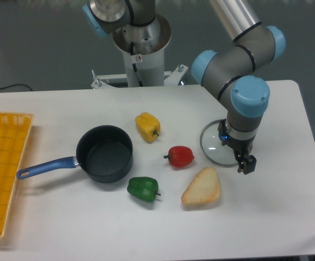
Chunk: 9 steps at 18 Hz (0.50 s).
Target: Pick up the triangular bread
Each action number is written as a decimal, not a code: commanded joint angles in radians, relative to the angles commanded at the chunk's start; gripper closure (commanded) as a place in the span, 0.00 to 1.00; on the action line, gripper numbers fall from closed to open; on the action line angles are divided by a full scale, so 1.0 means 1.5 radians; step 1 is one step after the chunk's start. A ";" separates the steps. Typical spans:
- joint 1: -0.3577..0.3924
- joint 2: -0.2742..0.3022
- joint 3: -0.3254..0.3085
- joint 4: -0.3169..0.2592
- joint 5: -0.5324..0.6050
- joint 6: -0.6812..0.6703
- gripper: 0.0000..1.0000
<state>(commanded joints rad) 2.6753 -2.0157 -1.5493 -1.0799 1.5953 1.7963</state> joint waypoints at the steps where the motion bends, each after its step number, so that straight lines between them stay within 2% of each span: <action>1: 0.000 0.000 -0.001 0.001 -0.001 0.000 0.00; 9: -0.002 -0.015 0.013 0.009 -0.012 -0.026 0.00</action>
<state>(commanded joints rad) 2.6722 -2.0386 -1.5295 -1.0661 1.5769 1.7566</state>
